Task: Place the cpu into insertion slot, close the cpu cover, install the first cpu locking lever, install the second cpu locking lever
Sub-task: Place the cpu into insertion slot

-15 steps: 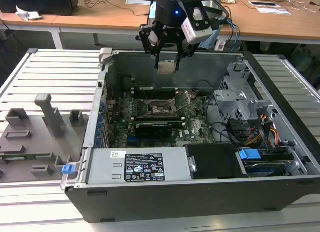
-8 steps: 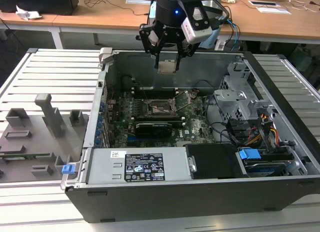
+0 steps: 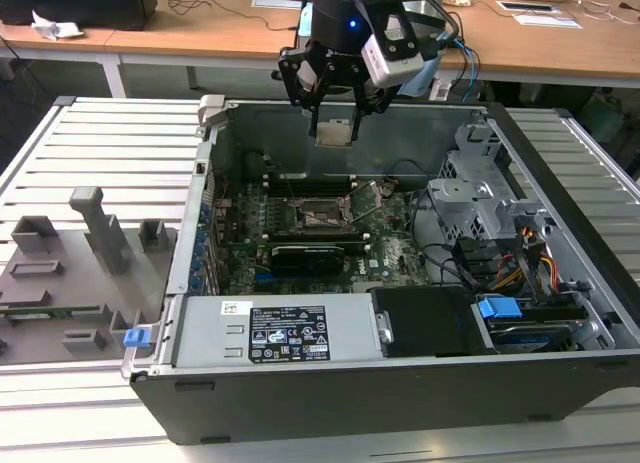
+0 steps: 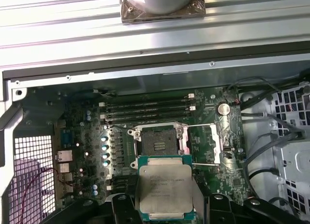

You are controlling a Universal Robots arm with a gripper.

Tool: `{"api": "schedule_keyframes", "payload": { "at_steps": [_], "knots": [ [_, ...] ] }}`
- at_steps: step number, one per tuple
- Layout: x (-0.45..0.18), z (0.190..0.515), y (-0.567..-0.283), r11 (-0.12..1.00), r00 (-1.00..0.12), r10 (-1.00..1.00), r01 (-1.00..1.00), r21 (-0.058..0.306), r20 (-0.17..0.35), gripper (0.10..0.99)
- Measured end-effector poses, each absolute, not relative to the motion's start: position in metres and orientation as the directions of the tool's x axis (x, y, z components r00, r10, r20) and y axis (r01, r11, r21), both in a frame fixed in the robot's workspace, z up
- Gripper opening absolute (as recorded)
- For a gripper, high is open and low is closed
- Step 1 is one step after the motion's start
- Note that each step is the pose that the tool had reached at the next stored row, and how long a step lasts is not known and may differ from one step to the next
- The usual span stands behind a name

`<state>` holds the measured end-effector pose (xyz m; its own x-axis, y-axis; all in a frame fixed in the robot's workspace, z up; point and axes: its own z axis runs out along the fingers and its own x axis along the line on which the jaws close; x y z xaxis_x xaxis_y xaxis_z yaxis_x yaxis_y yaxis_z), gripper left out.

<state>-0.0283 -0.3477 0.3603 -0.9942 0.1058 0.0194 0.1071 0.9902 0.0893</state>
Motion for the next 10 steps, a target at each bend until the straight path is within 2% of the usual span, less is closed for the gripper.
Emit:
{"api": "schedule_keyframes", "payload": {
  "at_steps": [10],
  "knots": [
    [-0.0283,0.3603,-0.3477,0.988,-0.992,0.121,0.123,0.089,0.019,0.525]
  ]
}}
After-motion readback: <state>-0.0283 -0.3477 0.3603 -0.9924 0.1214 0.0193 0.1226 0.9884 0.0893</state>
